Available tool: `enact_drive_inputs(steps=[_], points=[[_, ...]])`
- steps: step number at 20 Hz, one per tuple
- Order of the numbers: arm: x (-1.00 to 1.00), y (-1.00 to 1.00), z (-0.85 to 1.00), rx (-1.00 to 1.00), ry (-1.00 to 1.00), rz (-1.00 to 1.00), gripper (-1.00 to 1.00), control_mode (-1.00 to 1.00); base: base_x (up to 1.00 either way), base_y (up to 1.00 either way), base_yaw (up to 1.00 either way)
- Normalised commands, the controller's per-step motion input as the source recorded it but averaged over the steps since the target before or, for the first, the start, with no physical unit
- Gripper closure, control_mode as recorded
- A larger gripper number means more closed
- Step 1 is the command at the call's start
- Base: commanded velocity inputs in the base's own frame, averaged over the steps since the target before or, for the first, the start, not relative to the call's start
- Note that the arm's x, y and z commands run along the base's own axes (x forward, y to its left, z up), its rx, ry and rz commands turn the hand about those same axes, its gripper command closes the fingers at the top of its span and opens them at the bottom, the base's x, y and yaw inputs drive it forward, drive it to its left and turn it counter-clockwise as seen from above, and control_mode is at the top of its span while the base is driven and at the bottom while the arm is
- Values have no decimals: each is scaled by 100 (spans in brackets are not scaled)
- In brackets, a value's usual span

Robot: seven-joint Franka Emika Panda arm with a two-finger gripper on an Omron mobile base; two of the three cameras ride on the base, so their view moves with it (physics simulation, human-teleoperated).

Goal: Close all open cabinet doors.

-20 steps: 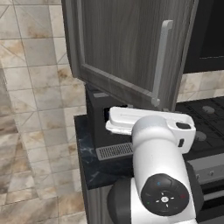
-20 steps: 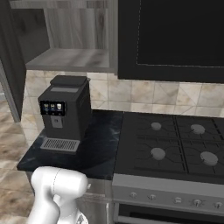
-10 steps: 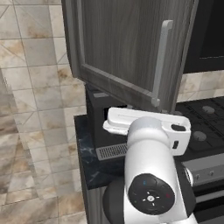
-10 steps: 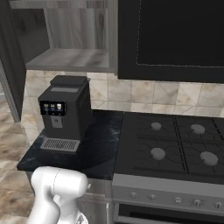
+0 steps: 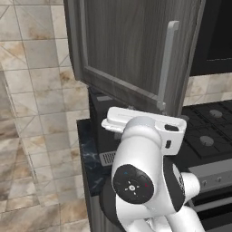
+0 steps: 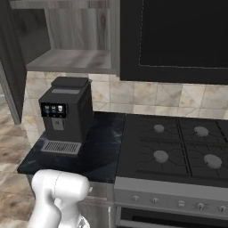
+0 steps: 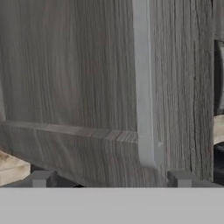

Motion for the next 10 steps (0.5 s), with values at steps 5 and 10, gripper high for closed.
enact_drive_inputs(steps=[5,10], points=[[16,-3,-25,0,-3,-3,-100,-100,0,0,0],[8,-4,-30,0,-6,0,-100,-100,0,0,0]])
